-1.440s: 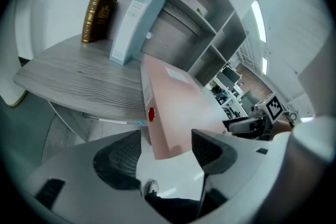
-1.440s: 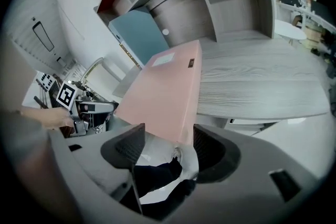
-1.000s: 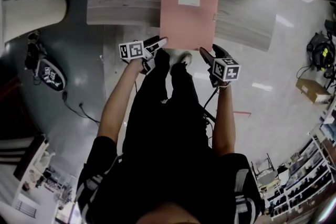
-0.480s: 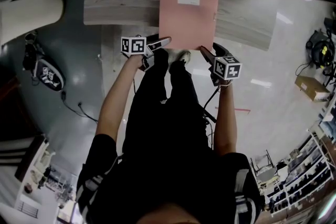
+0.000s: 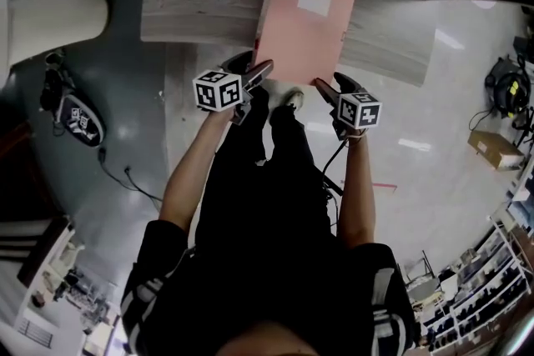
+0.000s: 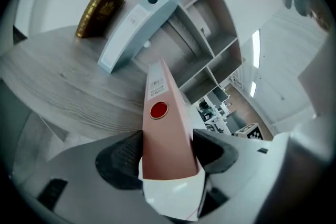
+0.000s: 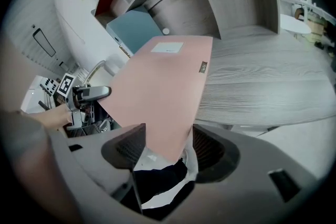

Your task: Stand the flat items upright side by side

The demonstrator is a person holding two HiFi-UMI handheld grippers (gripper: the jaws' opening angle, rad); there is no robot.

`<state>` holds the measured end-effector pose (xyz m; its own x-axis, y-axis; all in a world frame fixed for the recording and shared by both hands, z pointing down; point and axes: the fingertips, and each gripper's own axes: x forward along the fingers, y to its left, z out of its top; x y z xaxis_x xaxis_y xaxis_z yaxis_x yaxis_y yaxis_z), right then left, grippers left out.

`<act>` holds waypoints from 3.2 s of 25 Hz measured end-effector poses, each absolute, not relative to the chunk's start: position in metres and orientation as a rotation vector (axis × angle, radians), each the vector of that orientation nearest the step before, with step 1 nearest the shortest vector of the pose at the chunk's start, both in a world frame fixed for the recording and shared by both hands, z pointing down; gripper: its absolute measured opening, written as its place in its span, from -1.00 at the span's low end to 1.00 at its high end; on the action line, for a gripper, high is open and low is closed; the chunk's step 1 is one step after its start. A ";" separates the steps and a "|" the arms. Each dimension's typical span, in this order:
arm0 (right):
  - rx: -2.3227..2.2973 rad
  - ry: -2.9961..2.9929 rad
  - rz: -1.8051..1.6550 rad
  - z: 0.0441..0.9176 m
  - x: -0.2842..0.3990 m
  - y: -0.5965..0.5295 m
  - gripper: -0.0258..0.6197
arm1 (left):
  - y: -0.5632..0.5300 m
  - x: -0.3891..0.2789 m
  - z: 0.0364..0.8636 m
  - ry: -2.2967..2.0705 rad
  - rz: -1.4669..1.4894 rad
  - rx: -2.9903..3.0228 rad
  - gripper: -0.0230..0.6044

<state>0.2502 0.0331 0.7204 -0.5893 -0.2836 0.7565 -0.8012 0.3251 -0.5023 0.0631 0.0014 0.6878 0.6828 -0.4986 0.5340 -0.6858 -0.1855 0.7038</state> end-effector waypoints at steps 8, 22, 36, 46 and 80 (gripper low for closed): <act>1.035 -2.105 1.155 0.676 0.263 0.020 0.00 | 0.007 0.086 0.630 -1.139 0.448 2.014 0.05; 1.190 -2.235 1.278 0.546 0.266 -0.041 0.04 | 0.027 0.174 0.577 -1.280 0.713 2.221 0.05; 1.173 -2.299 1.558 0.550 0.287 -0.039 0.05 | 0.043 0.215 0.553 -1.207 0.974 2.598 0.03; 1.314 -2.203 1.778 0.551 0.319 -0.021 0.09 | 0.061 0.241 0.552 -1.191 1.244 2.834 0.03; 1.693 -1.663 1.768 0.582 0.350 -0.058 0.37 | 0.081 0.261 0.552 -1.035 1.261 2.940 0.08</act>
<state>0.3498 -0.0576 0.5819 -0.3344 -0.5292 0.7798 -0.7462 -0.3567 -0.5621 0.2606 0.0811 0.5517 0.5348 -0.6137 0.5809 -0.4495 -0.7887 -0.4194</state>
